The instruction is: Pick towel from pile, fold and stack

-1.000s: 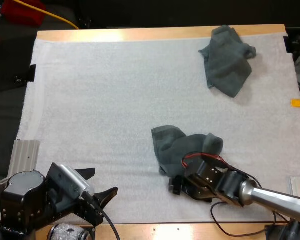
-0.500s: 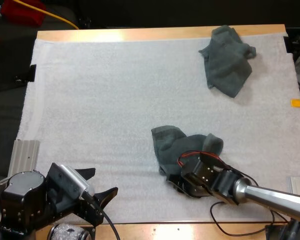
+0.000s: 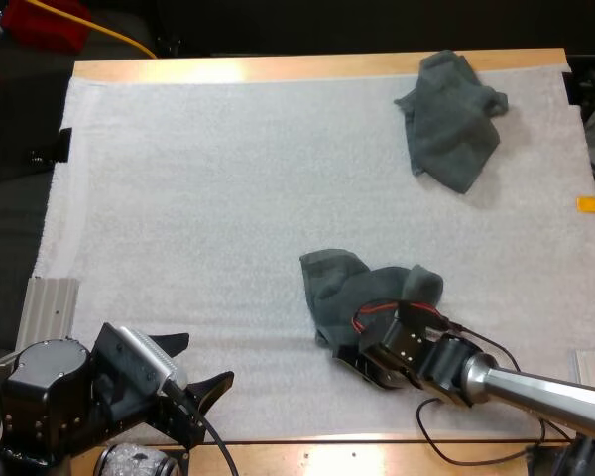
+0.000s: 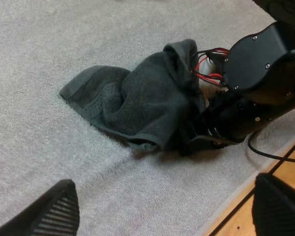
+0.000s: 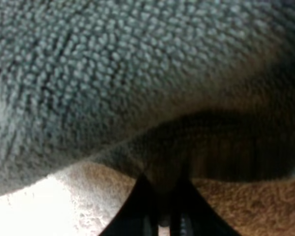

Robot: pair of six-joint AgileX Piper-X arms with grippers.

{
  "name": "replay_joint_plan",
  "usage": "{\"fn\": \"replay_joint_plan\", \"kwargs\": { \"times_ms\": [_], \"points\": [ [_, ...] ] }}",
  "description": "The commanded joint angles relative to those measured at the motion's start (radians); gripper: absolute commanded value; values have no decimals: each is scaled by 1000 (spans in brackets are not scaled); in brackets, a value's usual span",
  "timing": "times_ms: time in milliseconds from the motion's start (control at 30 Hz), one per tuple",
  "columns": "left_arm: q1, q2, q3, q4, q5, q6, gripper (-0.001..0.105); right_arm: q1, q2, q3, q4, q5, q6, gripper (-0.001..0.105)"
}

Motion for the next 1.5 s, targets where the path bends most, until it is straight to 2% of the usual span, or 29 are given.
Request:
{"fn": "replay_joint_plan", "kwargs": {
  "times_ms": [0,333,367,433,500,600,633,833,1000,1100,1133,1300,1367,1467],
  "points": [
    [-5,0,-3,2,7,-5,71,1,3,6,25,20,-17,1],
    [-5,0,-3,2,7,-5,71,1,-154,-8,153,22,-159,1],
    [-5,0,-3,-4,7,-5,71,1,-193,-55,243,48,-267,1],
    [-5,0,-3,-4,7,-5,71,1,-204,-91,292,63,-330,1],
    [-5,0,-3,-4,7,-5,71,1,-216,-194,388,75,-457,1],
    [-5,0,-3,-4,7,-5,71,1,-216,-296,451,105,-539,1],
    [-5,0,-3,-4,7,-5,71,1,-216,-390,491,138,-592,1],
    [-5,0,-3,-4,7,-5,71,1,-216,-644,510,237,-720,1],
    [-5,0,-3,-24,5,5,71,-8,-216,-735,510,265,-770,1],
    [-5,0,-3,-94,1,57,71,-23,-210,-824,510,270,-822,1],
    [-5,0,-3,-109,-11,65,71,-23,-207,-841,510,272,-838,1],
    [-5,0,-3,-141,-184,152,71,-23,-177,-935,517,311,-935,1],
    [-5,0,-3,-141,-208,165,71,-23,-138,-992,517,348,-1006,1],
    [-5,0,-3,-140,-208,165,71,-31,-88,-1038,517,368,-1048,1]
  ]
}}
